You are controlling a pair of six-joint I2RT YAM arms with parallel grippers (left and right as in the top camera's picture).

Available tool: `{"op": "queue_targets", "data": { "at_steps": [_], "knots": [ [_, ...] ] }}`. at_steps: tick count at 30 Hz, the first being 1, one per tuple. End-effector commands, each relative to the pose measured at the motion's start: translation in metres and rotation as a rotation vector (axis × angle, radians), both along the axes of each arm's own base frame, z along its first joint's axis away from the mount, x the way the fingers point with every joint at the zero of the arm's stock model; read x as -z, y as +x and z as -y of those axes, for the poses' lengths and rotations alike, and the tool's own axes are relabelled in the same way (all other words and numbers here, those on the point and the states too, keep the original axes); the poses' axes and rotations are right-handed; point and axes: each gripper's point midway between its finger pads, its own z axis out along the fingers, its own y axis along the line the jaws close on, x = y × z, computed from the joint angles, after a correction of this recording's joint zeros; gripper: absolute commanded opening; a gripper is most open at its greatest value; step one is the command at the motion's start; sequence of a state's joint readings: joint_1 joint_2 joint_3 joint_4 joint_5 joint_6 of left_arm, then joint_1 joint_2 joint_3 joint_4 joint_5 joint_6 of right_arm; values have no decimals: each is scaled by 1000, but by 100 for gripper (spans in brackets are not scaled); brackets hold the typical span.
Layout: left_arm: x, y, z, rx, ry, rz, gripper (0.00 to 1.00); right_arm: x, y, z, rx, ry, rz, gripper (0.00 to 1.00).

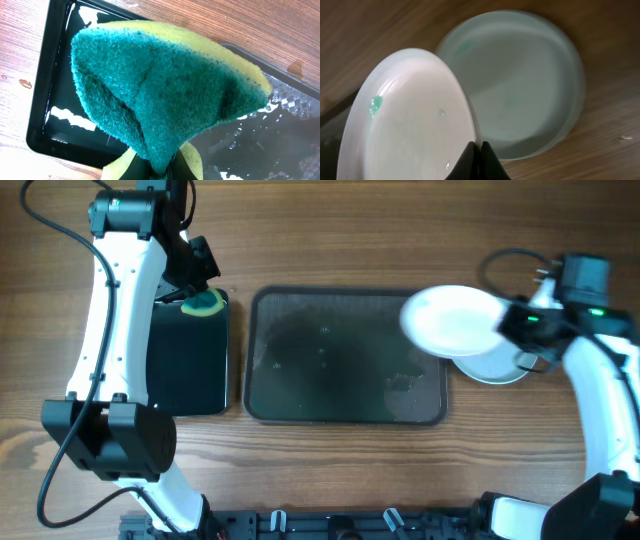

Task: Clean dirty plates on tray and stack at the side
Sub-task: 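Lift the last plate with the right gripper and stack it on the pile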

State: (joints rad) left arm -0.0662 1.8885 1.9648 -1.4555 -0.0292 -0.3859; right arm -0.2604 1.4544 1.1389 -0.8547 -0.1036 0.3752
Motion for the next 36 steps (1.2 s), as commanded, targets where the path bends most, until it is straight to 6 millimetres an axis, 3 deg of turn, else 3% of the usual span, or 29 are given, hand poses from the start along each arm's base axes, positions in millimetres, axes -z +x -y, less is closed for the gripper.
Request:
{"op": "queue_targets", "data": {
  "at_steps": [1,3,7,8,10,12,18,20,24,28,34,35,36],
  "knots": [
    [2,0,1,19,9,-5,4,9,-30,48,123,-92,-66,4],
    [2,1,1,19,9,-3,4,18,-42,61,189,-116,-104,4],
    [2,1,0,27,11,-3,4,33,-46,61,191,-120,-113,6],
    [2,1,0,27,11,-3,4,33,-42,59,184,-108,-98,18],
    [2,1,0,44,15,-4,4,31,-32,50,154,-62,-54,47],
    [2,1,0,44,14,-4,4,27,-22,40,92,-19,-6,58],
    [6,-14,-4,39,28,-69,4,6,10,-20,-191,127,142,60],
    [20,-25,-10,27,30,-128,4,0,16,-60,-334,173,170,63],
    [70,-39,-27,110,43,-220,4,0,14,-99,-465,168,161,65],
    [113,-56,-49,134,35,-284,4,1,11,-112,-503,172,151,66],
    [169,-61,-71,123,37,-243,6,7,-1,-114,-548,168,106,70],
    [176,-62,-71,132,39,-236,32,10,-5,-111,-539,158,81,72],
    [179,-64,-71,132,39,-236,44,12,-8,-108,-530,141,61,73]
  ]
}}
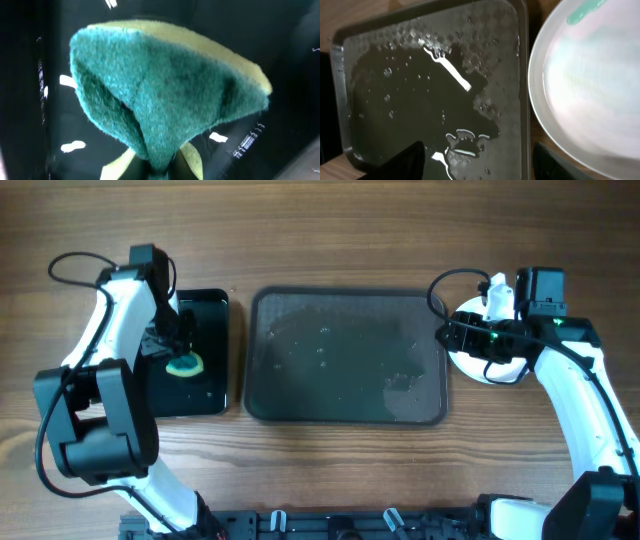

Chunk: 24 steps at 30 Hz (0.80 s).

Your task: Clean dirty plates on tray and stack at the side

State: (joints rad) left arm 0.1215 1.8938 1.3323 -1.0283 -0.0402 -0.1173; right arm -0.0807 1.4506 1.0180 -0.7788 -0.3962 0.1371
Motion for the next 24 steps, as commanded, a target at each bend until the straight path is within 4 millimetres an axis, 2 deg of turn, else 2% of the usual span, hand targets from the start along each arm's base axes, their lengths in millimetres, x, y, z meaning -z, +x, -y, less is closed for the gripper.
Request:
{"op": "queue_targets", "data": {
  "at_steps": [1,4,7,8,9,10,12,14,19,21,24],
  "knots": [
    [17,-9,-2,53,6,-14,49,-6,-3,7,-14,-63,5,75],
    [8,-3,-2,54,10,17,59,-8,-3,8,-13,-68,11,77],
    [-26,8,1,54,-9,83,63,-24,-3,8,-13,-71,42,82],
    [-57,15,5,57,-22,143,63,-39,-2,8,-20,-78,82,86],
    [-78,19,8,62,-32,191,93,-51,-2,8,-25,-83,114,94],
    [-103,23,13,71,-44,253,100,-68,-5,8,-27,-88,150,100],
    [-136,22,16,82,-32,350,100,-101,-14,7,-40,-102,222,100],
    [-152,17,17,84,-25,393,100,-130,-30,6,-42,-111,287,100],
    [-160,16,17,85,-22,416,100,-182,-72,-1,-39,-102,460,100],
    [-160,16,17,85,-22,416,100,-200,-89,-8,26,-22,503,100],
    [-160,16,17,85,-22,416,100,-216,-105,-9,152,74,522,100]
  ]
}}
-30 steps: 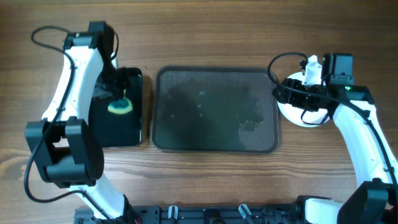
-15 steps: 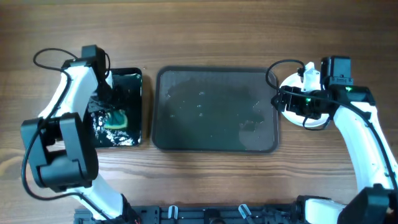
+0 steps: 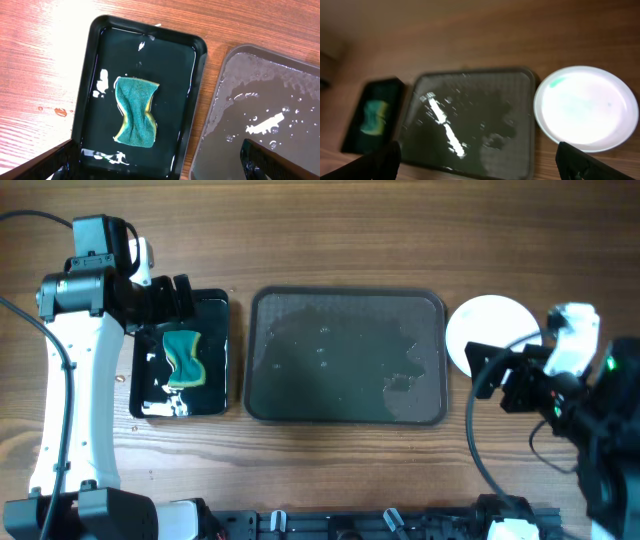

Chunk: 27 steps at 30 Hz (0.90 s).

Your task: Clean dirty plates on tray and stack at the side

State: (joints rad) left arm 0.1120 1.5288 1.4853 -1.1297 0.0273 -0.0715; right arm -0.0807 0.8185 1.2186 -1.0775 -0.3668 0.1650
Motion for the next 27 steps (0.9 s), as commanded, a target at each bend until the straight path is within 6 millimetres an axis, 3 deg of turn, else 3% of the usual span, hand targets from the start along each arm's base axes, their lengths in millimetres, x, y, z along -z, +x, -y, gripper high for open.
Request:
{"op": "queue_targets", "data": {
  "at_steps": [1,3,7,11,14,17,21,27],
  "knots": [
    [2,1,3,19,-9,-4,100,-19,-15,-6,109,191,5,100],
    [2,1,3,19,-9,-4,100,-20,-16,-5,138,224,-2,100],
    [2,1,3,19,-8,-4,100,-16,-7,20,177,27,58,100],
    [2,1,3,19,-8,-4,100,-16,16,12,32,-95,221,100],
    [2,1,3,20,-9,-4,100,-7,22,3,-42,-168,390,100],
    [2,1,3,19,-9,-4,100,19,19,-6,-83,-216,524,100],
    [2,1,3,19,-9,-4,100,76,15,-6,-49,-198,603,100],
    [2,1,3,20,-9,-4,100,130,12,-9,-34,-183,668,100]
  ]
}}
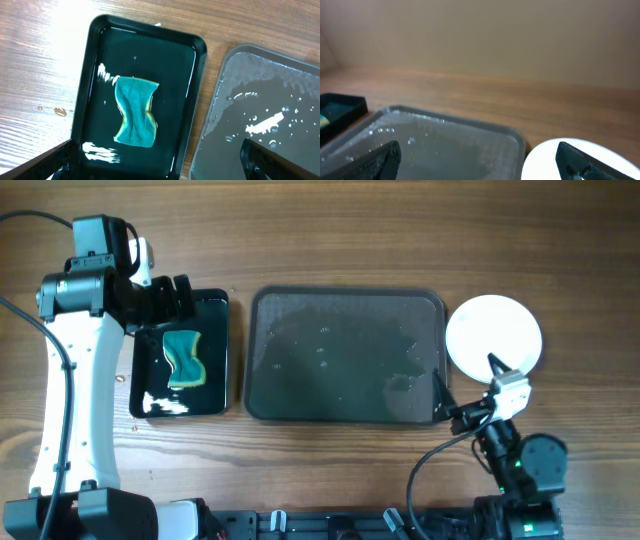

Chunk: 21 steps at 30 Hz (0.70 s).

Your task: Clean dirty plates on tray and stack at the side

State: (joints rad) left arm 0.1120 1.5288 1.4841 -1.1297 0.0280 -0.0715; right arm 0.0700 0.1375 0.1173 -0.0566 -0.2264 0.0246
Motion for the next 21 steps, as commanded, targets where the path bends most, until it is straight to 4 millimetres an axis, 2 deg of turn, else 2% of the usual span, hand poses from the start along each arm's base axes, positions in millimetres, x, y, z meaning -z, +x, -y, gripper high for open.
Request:
{"op": "queue_targets", "data": {
  "at_steps": [1,3,5,6,21],
  "knots": [
    [1,1,3,19,-8,-3,100,10,-1,4,27,9,31,100],
    [1,1,3,19,-8,-3,100,16,0,9,60,23,31,100],
    [1,1,3,19,-8,-3,100,12,2,15,93,31,66,100],
    [1,1,3,19,-8,-3,100,7,1,15,92,32,87,100],
    [1,1,3,19,-8,-3,100,11,1,15,92,30,71,99]
  ]
}}
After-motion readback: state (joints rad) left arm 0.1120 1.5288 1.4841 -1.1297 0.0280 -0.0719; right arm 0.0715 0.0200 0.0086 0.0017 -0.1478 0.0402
